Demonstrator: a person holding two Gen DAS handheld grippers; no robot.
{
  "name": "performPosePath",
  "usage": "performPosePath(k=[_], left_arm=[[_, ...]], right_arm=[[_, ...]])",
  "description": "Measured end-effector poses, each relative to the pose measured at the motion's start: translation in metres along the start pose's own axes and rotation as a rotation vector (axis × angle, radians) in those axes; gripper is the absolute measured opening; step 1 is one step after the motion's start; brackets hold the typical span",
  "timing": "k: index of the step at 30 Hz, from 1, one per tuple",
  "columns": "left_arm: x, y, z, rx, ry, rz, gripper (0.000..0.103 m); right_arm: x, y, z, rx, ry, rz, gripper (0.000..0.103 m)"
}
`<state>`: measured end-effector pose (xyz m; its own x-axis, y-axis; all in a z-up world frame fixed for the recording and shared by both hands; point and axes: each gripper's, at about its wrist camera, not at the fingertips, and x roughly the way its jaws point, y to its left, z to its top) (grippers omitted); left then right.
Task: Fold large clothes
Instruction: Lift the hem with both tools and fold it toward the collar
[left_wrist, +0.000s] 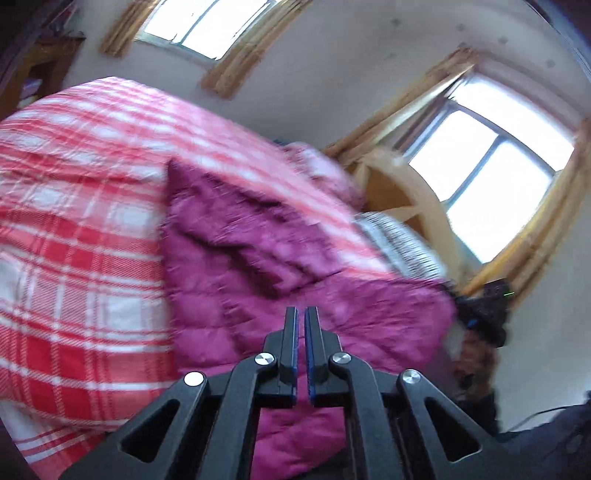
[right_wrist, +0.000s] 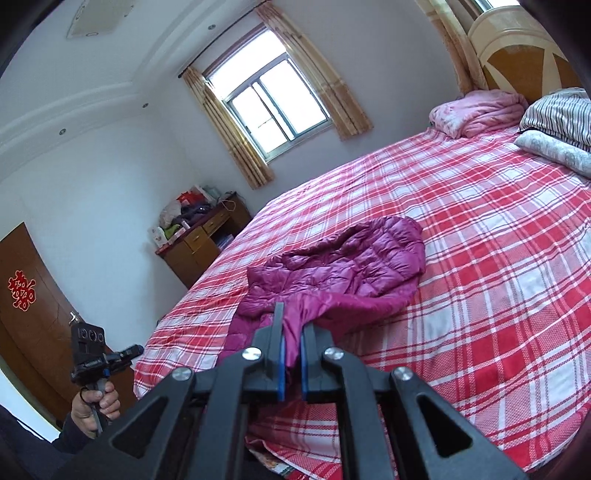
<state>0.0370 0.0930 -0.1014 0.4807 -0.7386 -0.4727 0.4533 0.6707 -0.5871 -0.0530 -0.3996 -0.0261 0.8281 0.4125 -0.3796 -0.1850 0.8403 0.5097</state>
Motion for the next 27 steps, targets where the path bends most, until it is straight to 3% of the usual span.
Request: performPosePath(k=[1, 2, 4, 11, 16, 19, 21, 22, 23, 27], left_arm=[[0.007, 0.007, -0.005, -0.02, 0.037, 0.03, 0.011], [0.009, 0.014, -0.011, -0.036, 0.047, 0.038, 0.048], [0.016, 0.027, -0.024, -0.068, 0.07, 0.095, 0.102], [0.044, 0.044, -0.056, -0.196, 0.217, 0.11, 0.102], [0.072, 0.06, -0.088, -0.355, 0.357, 0.05, 0.102], [0.075, 0.062, -0.09, -0.378, 0.34, -0.031, 0.1], [0.065, 0.051, -0.08, -0.329, 0.298, -0.092, 0.053], [0.06, 0.045, -0.074, -0.301, 0.288, -0.121, 0.015], [0.053, 0.038, -0.067, -0.282, 0.254, -0.155, 0.009], [0.021, 0.008, -0.023, -0.199, 0.099, -0.251, 0.009]], right_arm=[[0.001, 0.0, -0.001, -0.002, 0.004, 0.001, 0.008], [0.003, -0.001, -0.003, -0.005, 0.01, 0.003, 0.008], [0.008, -0.003, -0.005, -0.004, 0.024, 0.008, 0.008], [0.019, -0.01, -0.014, 0.003, 0.063, 0.01, 0.008], [0.019, -0.012, -0.015, 0.0, 0.066, 0.007, 0.008], [0.02, -0.012, -0.015, 0.002, 0.067, 0.006, 0.008], [0.019, -0.011, -0.015, 0.003, 0.06, 0.008, 0.008], [0.018, -0.011, -0.014, 0.005, 0.055, 0.012, 0.008], [0.017, -0.01, -0.013, 0.007, 0.048, 0.017, 0.008], [0.013, -0.006, -0.004, 0.005, 0.016, 0.025, 0.008]])
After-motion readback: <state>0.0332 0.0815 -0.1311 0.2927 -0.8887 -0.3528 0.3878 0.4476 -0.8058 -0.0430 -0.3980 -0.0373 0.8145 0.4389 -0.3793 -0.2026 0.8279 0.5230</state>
